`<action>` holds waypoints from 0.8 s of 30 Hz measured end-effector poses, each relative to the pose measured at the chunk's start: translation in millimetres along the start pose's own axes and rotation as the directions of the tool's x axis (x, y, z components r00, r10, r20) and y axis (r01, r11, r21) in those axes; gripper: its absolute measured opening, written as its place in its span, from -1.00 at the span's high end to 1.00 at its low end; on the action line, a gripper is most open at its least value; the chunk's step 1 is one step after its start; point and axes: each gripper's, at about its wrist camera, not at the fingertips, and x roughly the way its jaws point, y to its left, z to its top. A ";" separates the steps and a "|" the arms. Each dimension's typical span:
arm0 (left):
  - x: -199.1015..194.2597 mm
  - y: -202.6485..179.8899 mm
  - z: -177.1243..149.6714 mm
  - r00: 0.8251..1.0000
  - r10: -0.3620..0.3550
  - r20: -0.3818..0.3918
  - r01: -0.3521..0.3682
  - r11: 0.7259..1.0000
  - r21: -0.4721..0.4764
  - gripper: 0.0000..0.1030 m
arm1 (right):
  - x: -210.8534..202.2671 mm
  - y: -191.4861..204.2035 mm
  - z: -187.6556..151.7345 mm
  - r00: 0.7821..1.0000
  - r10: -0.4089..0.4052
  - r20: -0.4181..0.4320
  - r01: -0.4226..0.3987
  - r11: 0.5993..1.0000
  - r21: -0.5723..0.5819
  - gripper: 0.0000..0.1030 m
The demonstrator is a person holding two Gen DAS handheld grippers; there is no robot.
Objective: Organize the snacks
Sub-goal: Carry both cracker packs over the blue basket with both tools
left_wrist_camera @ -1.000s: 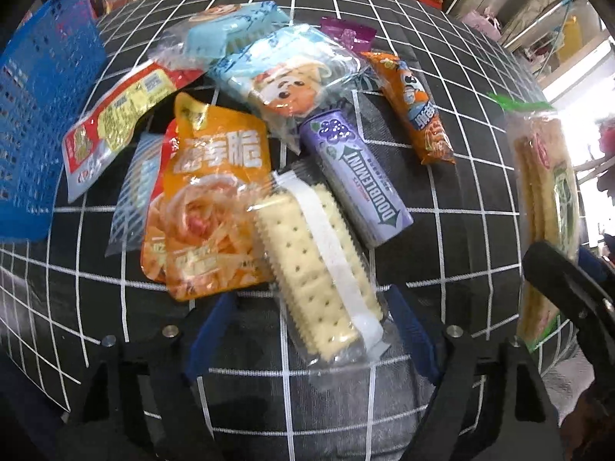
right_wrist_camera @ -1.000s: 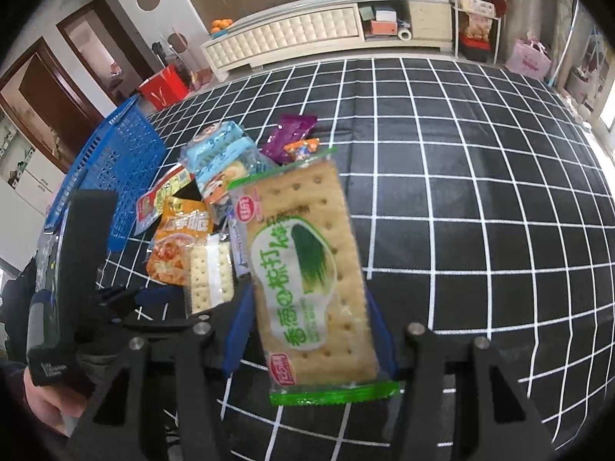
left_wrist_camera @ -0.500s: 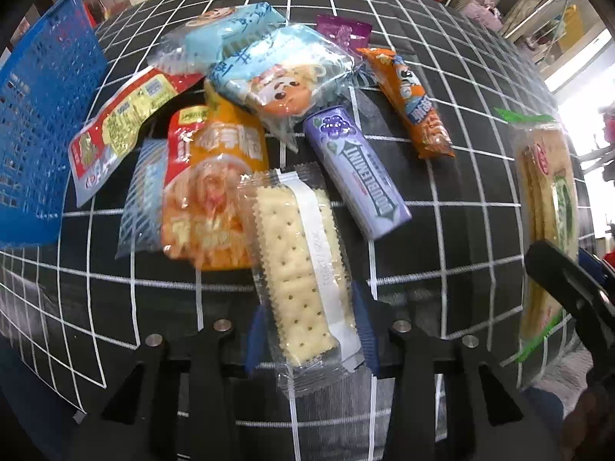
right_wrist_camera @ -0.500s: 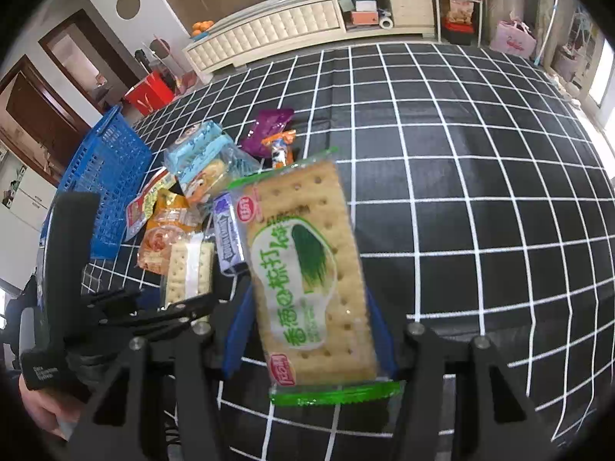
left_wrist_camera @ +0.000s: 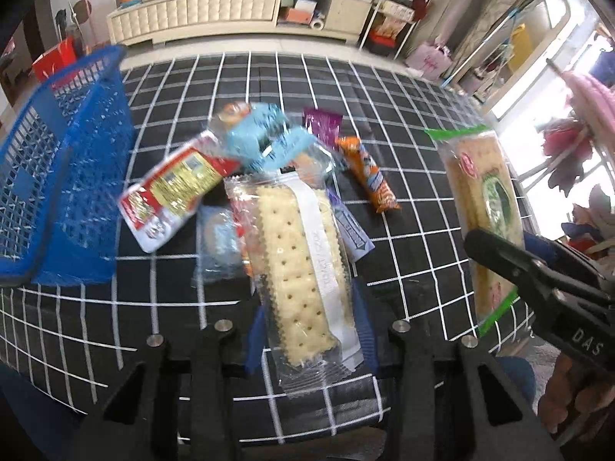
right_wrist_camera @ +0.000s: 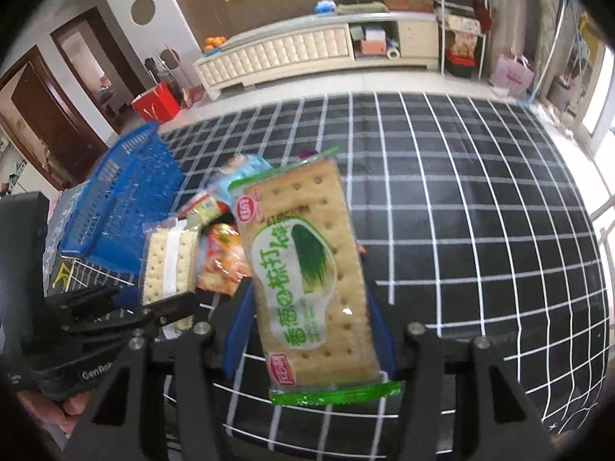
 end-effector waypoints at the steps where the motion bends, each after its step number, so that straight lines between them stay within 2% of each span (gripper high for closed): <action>1: -9.4 3.7 -1.7 1.000 -0.004 0.005 0.004 1.000 0.003 0.27 | -2.8 6.3 2.5 1.000 0.002 0.009 -0.002 1.000 -0.004 -0.16; 6: -51.1 27.0 -1.0 0.999 -0.003 0.053 0.002 1.000 0.010 0.27 | -9.7 40.4 13.9 0.999 0.014 0.043 -0.013 1.000 -0.027 -0.16; 14: -101.7 87.1 6.9 0.990 0.031 0.139 -0.029 0.999 -0.014 0.27 | -8.0 107.6 37.3 0.995 0.069 0.078 -0.060 0.992 -0.107 -0.16; 20: -125.4 134.7 18.1 0.979 0.080 0.186 -0.082 0.997 0.000 0.27 | 8.3 160.3 56.0 0.992 0.109 0.060 -0.096 0.976 -0.195 -0.16; 24: -132.1 170.4 27.2 0.975 0.112 0.192 -0.108 0.994 -0.029 0.27 | 22.2 183.7 67.8 0.990 0.136 0.029 -0.126 0.967 -0.222 -0.16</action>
